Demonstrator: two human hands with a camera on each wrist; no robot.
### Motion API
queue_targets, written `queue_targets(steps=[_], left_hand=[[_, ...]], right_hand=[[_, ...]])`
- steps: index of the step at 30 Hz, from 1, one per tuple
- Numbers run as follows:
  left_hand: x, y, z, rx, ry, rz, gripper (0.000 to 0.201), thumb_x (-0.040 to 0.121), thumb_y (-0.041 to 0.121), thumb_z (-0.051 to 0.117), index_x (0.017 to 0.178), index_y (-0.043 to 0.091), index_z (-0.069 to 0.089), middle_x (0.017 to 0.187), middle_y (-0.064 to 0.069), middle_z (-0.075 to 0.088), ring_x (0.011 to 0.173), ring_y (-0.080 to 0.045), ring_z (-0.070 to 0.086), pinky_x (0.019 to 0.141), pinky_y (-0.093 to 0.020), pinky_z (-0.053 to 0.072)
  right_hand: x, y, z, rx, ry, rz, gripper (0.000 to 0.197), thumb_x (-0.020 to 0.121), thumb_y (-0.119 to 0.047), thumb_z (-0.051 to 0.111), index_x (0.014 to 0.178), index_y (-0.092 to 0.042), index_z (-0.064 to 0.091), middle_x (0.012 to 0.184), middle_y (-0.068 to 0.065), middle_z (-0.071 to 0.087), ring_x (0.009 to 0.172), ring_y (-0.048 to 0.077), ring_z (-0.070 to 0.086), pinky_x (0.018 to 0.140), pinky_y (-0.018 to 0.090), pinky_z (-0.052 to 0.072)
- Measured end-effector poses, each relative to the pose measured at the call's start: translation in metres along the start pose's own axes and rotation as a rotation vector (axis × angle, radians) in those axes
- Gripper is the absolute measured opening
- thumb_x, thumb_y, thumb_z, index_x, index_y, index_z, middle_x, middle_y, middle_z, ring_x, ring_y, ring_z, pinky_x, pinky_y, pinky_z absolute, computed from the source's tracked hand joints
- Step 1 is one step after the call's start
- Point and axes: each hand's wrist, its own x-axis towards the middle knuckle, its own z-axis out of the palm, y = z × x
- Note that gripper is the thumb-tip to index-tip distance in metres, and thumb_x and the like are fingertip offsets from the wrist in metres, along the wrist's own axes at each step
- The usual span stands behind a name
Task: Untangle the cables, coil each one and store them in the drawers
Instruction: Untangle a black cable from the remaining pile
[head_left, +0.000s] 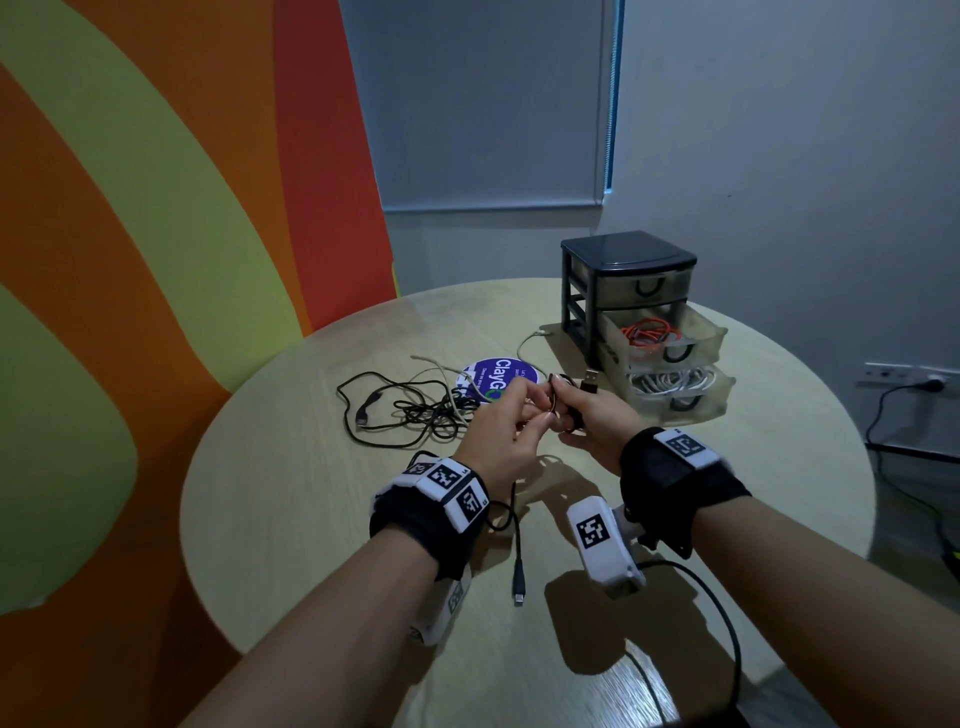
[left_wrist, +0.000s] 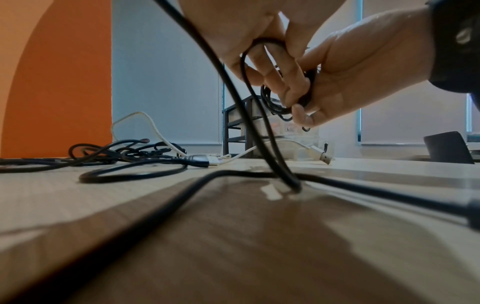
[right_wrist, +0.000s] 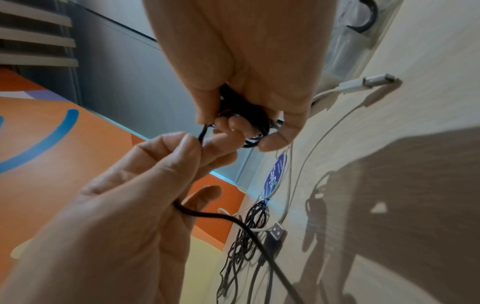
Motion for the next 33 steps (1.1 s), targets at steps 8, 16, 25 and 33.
queue_targets(steps=[8,16,25,33], left_hand=[[0.000,-0.006,0.003,-0.042,-0.110,-0.132,0.016,0.091,0.024,0.059,0.088,0.010,0.051,0.076,-0.004,0.072,0.067,-0.013,0.066,0.060,-0.017,0.047],[0.000,-0.002,-0.001,-0.012,-0.160,-0.263,0.063,0.092,0.054,0.043,0.051,0.009,0.058,0.039,0.006,0.042,0.038,-0.005,0.035,0.051,-0.020,0.031],[0.003,-0.013,0.004,0.175,-0.161,-0.293,0.054,0.079,0.058,0.061,0.058,0.011,0.047,0.053,-0.002,0.039,0.050,-0.015,0.036,0.053,-0.028,0.030],[0.008,-0.014,0.001,0.416,-0.030,-0.311,0.031,0.087,0.043,0.059,0.095,0.013,0.054,0.093,-0.005,0.062,0.088,-0.023,0.057,0.076,-0.034,0.042]], right_hand=[[0.001,0.005,-0.001,0.189,-0.002,0.023,0.038,0.096,-0.040,0.045,0.066,-0.016,0.051,0.061,-0.005,0.053,0.063,0.011,0.051,0.066,0.026,0.044],[0.005,0.001,-0.006,0.338,0.165,-0.036,0.050,0.087,-0.053,0.054,0.055,-0.020,0.032,0.040,-0.007,0.030,0.040,0.009,0.034,0.053,0.025,0.033],[0.004,-0.008,-0.033,0.322,0.039,-0.027,0.042,0.092,-0.052,0.044,0.061,-0.022,0.042,0.056,-0.003,0.025,0.031,0.002,0.019,0.033,0.013,0.014],[-0.002,0.000,-0.022,0.015,-0.200,0.087,0.051,0.090,-0.055,0.042,0.079,-0.012,0.067,0.040,-0.009,0.020,0.037,0.006,0.018,0.041,0.017,0.016]])
